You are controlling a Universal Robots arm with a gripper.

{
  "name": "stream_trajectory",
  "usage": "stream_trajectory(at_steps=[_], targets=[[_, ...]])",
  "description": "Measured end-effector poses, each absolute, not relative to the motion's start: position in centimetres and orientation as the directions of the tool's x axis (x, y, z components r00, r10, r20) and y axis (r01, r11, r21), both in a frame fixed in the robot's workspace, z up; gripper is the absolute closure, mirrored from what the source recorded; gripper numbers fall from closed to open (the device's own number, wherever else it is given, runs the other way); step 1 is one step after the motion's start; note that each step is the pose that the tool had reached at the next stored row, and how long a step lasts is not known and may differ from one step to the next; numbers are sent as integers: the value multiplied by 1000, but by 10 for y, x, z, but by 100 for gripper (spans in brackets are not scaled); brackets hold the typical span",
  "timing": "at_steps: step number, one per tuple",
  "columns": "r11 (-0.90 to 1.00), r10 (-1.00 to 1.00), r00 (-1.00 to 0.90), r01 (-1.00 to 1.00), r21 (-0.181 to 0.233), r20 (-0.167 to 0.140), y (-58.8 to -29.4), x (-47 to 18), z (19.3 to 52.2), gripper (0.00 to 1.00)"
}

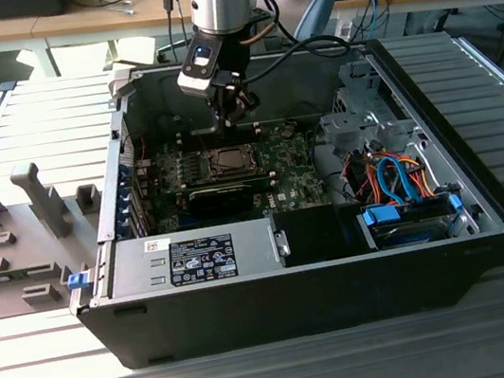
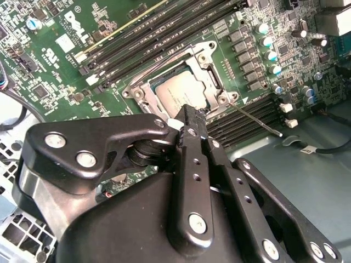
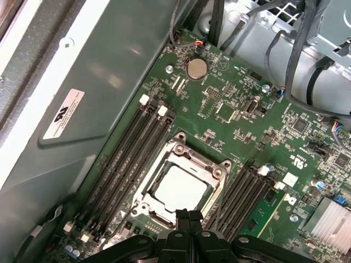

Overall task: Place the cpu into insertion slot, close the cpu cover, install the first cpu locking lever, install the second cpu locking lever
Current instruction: 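Install the first cpu locking lever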

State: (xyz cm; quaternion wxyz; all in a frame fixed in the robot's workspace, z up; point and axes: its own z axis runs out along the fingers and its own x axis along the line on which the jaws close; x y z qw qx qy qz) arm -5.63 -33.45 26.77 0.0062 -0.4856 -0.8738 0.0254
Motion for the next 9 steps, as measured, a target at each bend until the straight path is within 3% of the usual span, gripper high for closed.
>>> stream_trajectory(at_steps=[9], targets=[[548,835,-550,835,-50,-14,-335,-56,268,89]])
